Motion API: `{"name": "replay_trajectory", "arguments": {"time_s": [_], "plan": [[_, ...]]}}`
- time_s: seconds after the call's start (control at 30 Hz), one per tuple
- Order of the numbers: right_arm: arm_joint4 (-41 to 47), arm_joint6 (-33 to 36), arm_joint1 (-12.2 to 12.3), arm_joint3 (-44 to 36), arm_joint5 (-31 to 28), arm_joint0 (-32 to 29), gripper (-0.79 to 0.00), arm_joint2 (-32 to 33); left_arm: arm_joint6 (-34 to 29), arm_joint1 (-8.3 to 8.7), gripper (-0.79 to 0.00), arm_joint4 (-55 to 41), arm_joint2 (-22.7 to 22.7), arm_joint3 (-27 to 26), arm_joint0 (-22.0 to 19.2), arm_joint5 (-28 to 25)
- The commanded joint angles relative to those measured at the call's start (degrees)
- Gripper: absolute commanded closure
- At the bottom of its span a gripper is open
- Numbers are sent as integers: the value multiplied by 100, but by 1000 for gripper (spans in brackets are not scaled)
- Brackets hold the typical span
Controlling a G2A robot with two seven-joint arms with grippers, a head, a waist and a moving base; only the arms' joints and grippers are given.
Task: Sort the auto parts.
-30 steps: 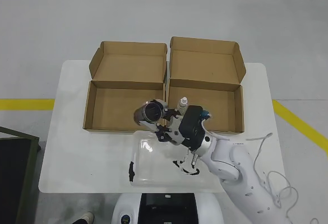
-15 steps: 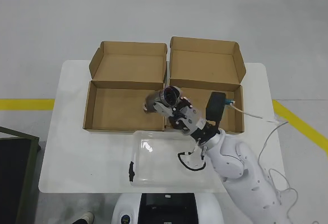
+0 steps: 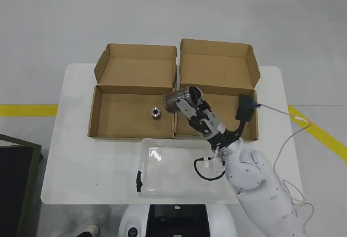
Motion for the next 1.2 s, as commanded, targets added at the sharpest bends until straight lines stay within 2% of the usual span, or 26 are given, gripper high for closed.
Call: {"name": "replay_trajectory", "arguments": {"time_s": [0.0, 0.2, 0.47, 0.83, 1.0, 1.17], "plan": [[115, -12, -10, 32, 1, -1, 0, -20, 0, 0, -785, 0, 0, 0, 0, 0], [100, 79, -35, 150, 80, 79, 0, -77, 0, 0, -785, 0, 0, 0, 0, 0], [-1578, 531, -30, 223, 742, 261, 0, -254, 0, 0, -785, 0, 0, 0, 0, 0], [-3500, 1235, -127, 661, 1294, 912, 0, -961, 0, 0, -785, 0, 0, 0, 0, 0], [-3890, 1406, -235, 1051, 1454, 1300, 0, -1337, 0, 0, -785, 0, 0, 0, 0, 0], [-3917, 1636, -373, 1468, 1573, 1642, 0, -1681, 0, 0, -785, 0, 0, 0, 0, 0]]}}
